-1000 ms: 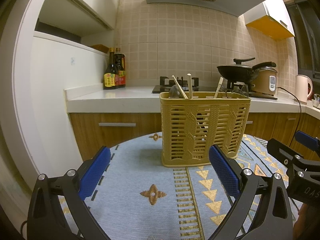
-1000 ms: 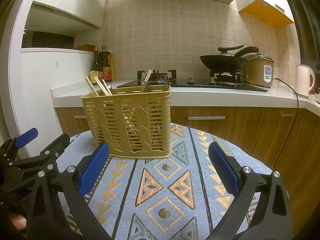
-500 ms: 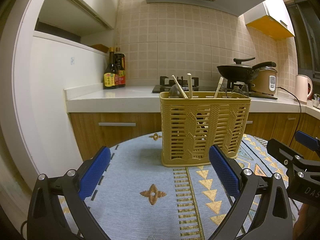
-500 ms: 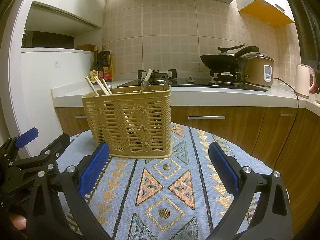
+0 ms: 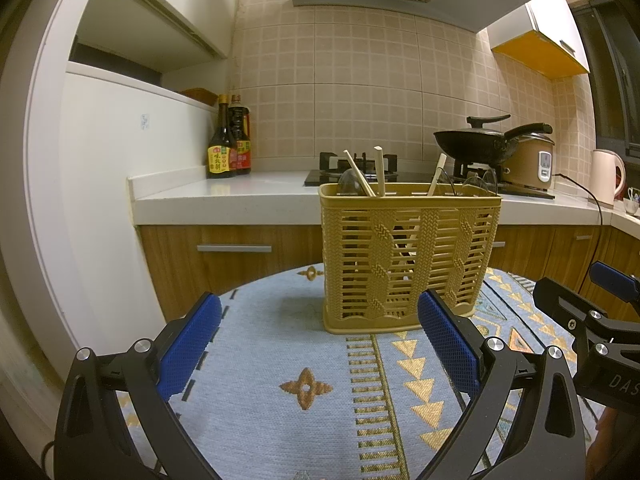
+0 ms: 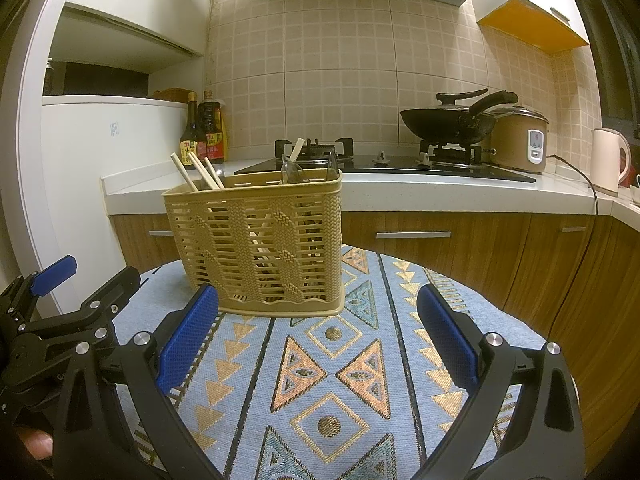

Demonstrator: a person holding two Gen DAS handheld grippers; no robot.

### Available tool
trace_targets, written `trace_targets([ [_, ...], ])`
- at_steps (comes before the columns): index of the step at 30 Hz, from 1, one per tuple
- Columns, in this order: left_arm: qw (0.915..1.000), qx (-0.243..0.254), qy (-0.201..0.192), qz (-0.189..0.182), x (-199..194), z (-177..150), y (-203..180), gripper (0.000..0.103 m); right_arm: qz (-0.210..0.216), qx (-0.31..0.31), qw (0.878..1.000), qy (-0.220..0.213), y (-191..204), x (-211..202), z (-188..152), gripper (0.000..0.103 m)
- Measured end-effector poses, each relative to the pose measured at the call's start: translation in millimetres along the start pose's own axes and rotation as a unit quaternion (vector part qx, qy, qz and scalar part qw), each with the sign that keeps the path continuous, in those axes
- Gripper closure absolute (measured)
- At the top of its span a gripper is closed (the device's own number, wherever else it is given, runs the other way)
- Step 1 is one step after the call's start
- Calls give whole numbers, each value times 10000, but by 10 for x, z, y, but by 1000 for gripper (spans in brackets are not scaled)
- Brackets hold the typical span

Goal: Organize utensils

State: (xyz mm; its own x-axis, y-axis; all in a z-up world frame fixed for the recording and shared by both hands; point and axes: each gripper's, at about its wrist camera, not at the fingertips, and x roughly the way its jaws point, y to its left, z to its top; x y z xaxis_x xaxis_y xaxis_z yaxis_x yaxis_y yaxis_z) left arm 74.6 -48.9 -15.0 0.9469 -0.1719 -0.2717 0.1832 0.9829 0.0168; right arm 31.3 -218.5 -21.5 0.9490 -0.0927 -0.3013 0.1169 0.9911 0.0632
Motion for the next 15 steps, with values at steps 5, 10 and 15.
trace_targets([
  [5, 10000, 1, -1, 0, 0, 2, 1, 8, 0, 2, 10000, 0, 7, 3, 1, 8],
  [10, 10000, 4, 0, 1, 0, 2, 0, 8, 5, 5, 10000, -1, 10, 2, 0, 8],
  [15, 10000, 1, 4, -1, 1, 3, -1, 8, 5, 4, 10000, 1, 16, 2, 2, 8],
])
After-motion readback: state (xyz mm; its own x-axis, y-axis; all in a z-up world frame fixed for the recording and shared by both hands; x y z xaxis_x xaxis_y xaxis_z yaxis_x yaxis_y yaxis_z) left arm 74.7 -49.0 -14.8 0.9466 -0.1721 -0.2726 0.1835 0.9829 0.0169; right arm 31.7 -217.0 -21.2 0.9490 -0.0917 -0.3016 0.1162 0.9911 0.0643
